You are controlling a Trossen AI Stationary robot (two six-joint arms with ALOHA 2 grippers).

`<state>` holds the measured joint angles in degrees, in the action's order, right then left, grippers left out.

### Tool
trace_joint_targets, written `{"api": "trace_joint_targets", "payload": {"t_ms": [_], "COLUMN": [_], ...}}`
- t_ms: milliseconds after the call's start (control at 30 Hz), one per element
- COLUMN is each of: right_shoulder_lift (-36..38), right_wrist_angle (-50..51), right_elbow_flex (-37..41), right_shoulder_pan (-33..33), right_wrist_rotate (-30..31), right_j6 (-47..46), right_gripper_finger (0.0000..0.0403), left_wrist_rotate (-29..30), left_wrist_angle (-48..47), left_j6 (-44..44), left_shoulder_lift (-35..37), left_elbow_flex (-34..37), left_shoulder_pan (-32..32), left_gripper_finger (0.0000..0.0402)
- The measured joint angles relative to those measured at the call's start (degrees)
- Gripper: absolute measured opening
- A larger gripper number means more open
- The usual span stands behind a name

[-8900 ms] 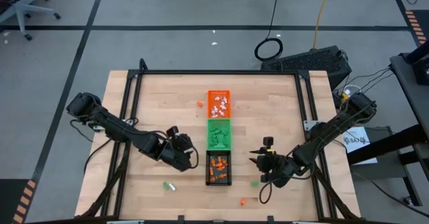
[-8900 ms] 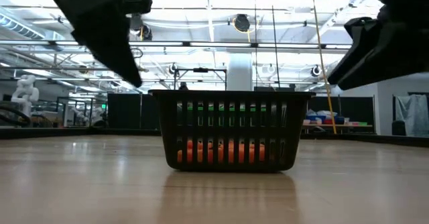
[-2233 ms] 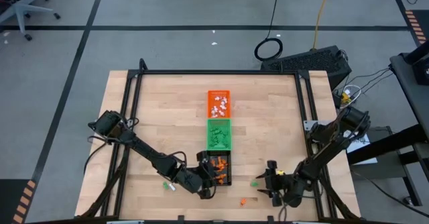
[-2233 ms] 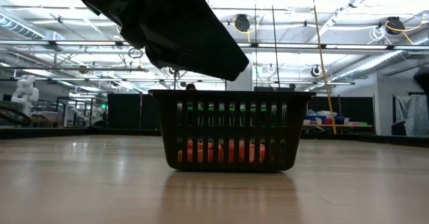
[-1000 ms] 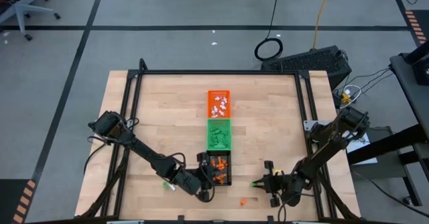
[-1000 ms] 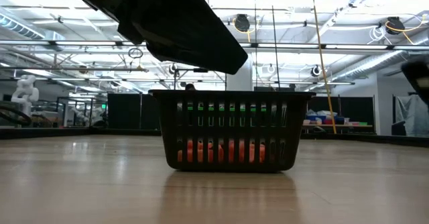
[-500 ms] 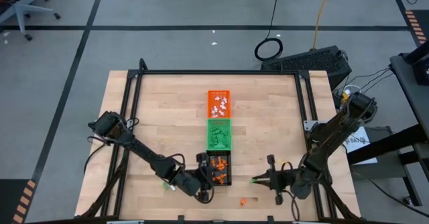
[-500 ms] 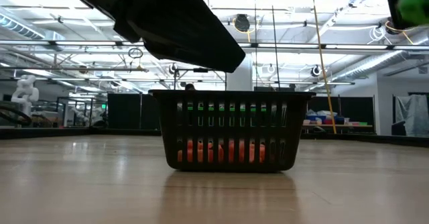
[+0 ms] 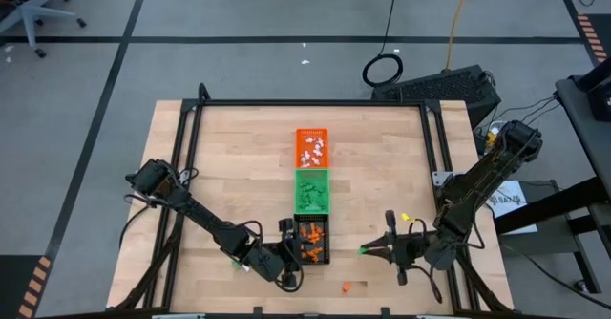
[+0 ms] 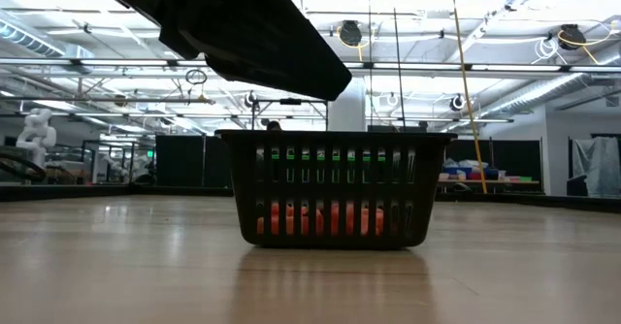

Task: Sort Halloween decoration
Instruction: Put the green skeleton toy into the green bin

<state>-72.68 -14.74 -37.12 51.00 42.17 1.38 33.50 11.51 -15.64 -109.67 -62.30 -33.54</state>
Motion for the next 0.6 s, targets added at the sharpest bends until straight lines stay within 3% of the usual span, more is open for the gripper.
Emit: {"api": "trace_joint_targets", "payload": {"t_ms": [200,600], "right_shoulder_lift": [0.01,0.01], "right_wrist_angle": [0.07,-0.4], "right_elbow_flex": [0.0,0.0], "right_shoulder_pan": [-3.62,-15.55], "right_wrist_rotate": [-0.52,-13.25], "right_j6": [4.51,18.52], "right_gripper_finger": [0.0005,0.0005], "left_wrist_rotate": [0.0,0.2], "left_wrist_angle": [-0.25,-4.95], "left_j6": [1.04,0.42], "left_shoulder_lift": [0.18,4.65], "left_elbow_flex": [0.0,0.0], "left_shoulder_pan": [-0.04,-1.14], "left_gripper_finger": [0.0177,0.0177]}}
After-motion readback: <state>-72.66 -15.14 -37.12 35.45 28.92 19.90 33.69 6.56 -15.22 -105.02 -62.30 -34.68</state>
